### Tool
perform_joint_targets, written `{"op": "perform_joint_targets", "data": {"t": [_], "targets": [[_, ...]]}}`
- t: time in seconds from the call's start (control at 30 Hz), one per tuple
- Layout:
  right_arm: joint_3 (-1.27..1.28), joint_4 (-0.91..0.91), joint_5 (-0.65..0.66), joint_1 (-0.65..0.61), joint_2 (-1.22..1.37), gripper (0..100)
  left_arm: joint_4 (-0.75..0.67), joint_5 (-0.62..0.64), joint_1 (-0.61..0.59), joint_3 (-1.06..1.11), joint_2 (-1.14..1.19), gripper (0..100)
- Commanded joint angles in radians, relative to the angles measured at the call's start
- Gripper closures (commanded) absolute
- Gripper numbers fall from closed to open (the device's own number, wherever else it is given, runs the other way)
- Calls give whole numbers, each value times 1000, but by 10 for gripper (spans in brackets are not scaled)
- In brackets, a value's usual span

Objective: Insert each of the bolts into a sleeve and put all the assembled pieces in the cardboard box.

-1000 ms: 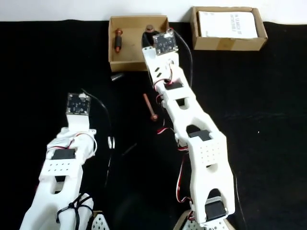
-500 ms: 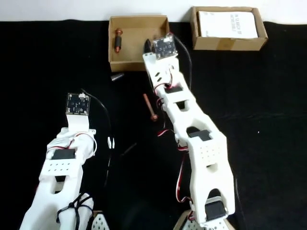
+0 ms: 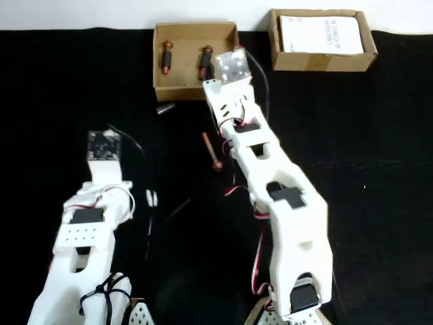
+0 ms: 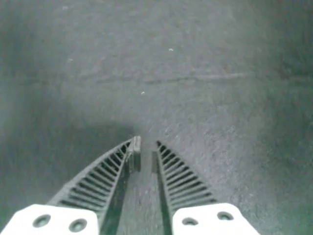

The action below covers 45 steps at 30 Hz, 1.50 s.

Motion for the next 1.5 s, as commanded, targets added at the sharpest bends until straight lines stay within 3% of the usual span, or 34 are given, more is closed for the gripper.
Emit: {"op": "perform_joint_targets", "data": {"t": [0.0,0.13,0.3,0.4,0.53,0.77,0.97,1.17,1.47], "targets": [[105,154,6,-13,-283,781,143,104,-1,-153,-2,899],[232,303,6,31,-483,781,259,144,110,-309,-2,898],[363,409,6,122,-685,782,299,152,278,-433,13,876],[440,450,6,160,-776,818,282,252,255,-556,139,874],[535,458,6,163,-851,993,262,351,185,-797,476,876],[591,458,6,1,-842,962,397,453,85,-1231,961,877],[394,455,-86,-171,-598,956,532,473,-71,-1432,1185,877],[-15,460,-163,-245,-159,786,571,477,-188,-1480,1299,877],[-628,584,-158,-297,398,755,563,473,-202,-1478,1293,877]]}}
